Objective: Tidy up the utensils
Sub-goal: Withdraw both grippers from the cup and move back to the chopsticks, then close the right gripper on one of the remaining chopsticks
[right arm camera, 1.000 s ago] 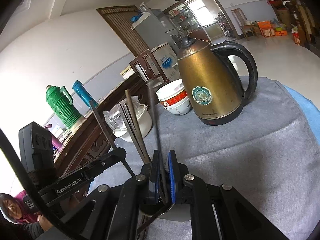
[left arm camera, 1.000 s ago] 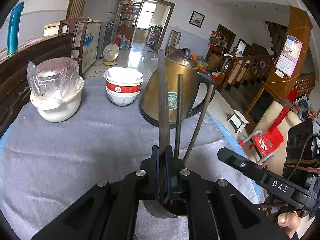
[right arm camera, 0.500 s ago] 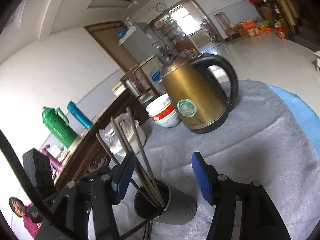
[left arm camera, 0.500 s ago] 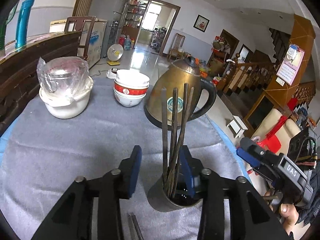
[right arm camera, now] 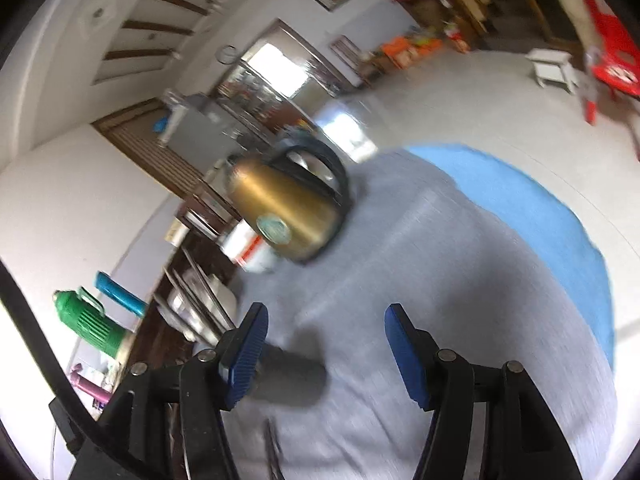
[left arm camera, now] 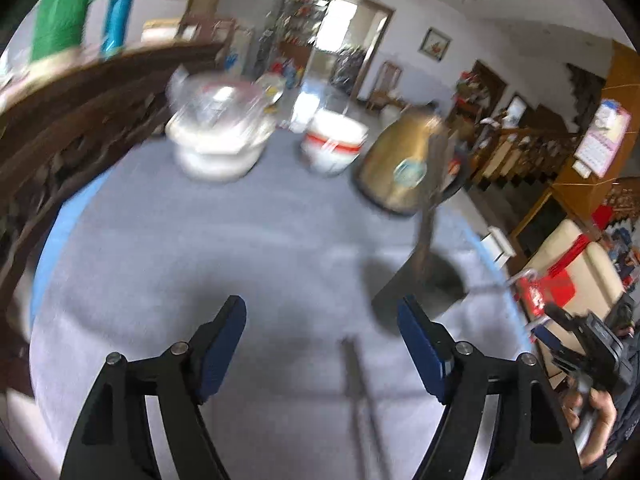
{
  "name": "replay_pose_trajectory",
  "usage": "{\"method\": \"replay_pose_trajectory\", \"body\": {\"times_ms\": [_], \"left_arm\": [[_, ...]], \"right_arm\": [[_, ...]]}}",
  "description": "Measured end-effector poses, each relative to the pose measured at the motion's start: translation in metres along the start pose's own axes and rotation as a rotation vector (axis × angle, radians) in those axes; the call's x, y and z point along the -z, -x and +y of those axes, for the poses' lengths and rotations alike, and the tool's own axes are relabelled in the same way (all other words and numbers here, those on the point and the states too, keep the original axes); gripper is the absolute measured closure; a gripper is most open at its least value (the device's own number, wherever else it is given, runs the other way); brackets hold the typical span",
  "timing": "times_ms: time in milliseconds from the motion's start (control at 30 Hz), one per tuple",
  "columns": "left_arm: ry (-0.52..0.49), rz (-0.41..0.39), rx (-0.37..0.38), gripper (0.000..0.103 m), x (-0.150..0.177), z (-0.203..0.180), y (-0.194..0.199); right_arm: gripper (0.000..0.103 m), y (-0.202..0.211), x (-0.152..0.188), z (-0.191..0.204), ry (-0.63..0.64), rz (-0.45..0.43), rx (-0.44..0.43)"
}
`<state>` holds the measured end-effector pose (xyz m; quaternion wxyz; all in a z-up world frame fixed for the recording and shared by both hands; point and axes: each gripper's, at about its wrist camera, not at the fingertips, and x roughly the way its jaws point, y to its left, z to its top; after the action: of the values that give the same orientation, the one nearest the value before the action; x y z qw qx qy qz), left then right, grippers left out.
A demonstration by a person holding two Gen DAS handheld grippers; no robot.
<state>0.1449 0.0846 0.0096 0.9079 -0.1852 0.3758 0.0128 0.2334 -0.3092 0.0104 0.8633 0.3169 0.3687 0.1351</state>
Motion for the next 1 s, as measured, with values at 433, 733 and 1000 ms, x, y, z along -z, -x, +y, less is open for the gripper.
{"method": "replay_pose_trajectory", "body": {"times_ms": [433,733,1000], "left_arm": [[0.039,0.172,-0.183,0.025,0.079,0.041,-0.012],[-0.031,0.254,-0.275,0.025,0.097,0.040,-0.028],[-0.028,0.275,-0.256,0.025,0.097,0.039,-0.036]], "right_arm": [[0.039,-0.003,0.138,0.037,0.279,0.273,0.112],[0.039,-0.029,0.172,0.072,0.439,0.335,0.192],[0.063,-0.058,0.177,0.099,0.488,0.444,0.183]]}}
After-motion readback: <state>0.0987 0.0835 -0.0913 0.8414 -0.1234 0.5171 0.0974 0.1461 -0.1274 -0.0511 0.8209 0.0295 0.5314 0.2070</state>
